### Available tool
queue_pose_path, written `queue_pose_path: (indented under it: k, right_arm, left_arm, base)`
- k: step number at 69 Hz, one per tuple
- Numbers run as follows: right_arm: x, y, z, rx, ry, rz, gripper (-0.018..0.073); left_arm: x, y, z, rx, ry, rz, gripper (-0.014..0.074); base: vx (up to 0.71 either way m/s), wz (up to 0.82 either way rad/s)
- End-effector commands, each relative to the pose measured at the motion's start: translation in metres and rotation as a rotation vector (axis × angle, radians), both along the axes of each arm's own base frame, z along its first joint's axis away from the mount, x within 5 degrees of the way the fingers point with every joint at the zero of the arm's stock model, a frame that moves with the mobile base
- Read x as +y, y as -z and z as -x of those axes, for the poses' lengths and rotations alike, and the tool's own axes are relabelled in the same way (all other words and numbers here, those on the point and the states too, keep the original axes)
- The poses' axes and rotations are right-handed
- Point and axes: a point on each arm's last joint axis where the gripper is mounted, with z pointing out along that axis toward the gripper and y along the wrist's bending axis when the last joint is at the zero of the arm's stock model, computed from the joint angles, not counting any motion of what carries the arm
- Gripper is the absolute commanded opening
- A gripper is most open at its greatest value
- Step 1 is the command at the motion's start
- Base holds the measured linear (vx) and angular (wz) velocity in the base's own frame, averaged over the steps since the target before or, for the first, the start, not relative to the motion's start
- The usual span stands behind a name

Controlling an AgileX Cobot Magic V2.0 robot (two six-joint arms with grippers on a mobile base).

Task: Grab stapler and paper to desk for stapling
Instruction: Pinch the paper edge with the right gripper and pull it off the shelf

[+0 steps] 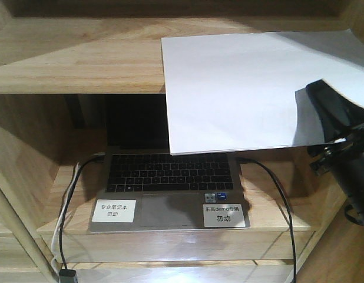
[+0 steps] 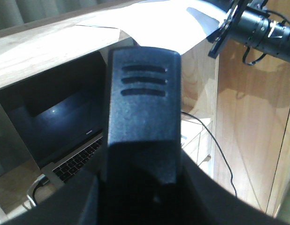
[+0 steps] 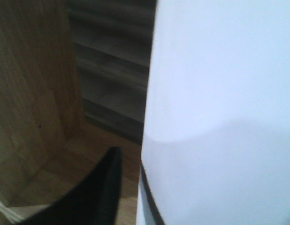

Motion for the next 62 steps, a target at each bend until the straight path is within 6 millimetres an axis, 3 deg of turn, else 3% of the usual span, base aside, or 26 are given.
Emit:
queue_pose_path:
  k: [1,4,29,62]
  right_arm:
    - [-0.002,-0.032,0.013,-0.282,-0.026,-0.096,0.0040]
    - [-0.002,-0.033,0.014,-0.286,-0.026,-0.096,-0.0016]
    - [-0.004,-0.036,0.016,-0.299,-0.020,-0.104,-0.0010]
    - [-0.019,-0.065,0.052,-0.445,0.021,-0.114,-0.0007]
  left_arm:
    - [0.000,-0.017,-0.001,-0.083,-0.008,0.095,-0.0006]
    - [0.000,-0.017,-0.001,-0.083,-0.008,0.095,-0.0006]
    - [0.000,-0.017,-0.001,-0.083,-0.008,0.095,-0.0006]
    - [0.000,-0.017,-0.001,-0.083,-0.008,0.095,-0.0006]
  base:
    - [0.00,0.00]
    - [0.00,0.00]
    - [0.00,0.00]
    - [0.00,0.00]
